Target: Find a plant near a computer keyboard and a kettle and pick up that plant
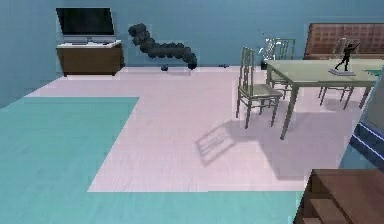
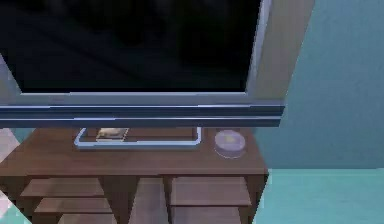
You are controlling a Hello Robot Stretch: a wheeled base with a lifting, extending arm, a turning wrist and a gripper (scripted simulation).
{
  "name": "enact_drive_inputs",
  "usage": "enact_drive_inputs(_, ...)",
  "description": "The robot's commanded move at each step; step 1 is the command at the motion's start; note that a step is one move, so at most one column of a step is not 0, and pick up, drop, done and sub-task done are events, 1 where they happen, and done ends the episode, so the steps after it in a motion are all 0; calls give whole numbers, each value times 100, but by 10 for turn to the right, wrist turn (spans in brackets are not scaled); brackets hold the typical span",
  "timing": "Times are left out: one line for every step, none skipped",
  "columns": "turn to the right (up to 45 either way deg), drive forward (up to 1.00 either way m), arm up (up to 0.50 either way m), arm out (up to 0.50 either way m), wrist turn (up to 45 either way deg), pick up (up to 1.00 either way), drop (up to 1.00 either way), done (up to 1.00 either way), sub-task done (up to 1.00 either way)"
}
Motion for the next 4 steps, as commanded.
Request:
enact_drive_inputs(0,100,0,0,0,0,0,0,0)
enact_drive_inputs(0,100,0,0,0,0,0,0,0)
enact_drive_inputs(0,100,0,0,0,0,0,0,0)
enact_drive_inputs(390,0,0,0,0,0,0,0,0)
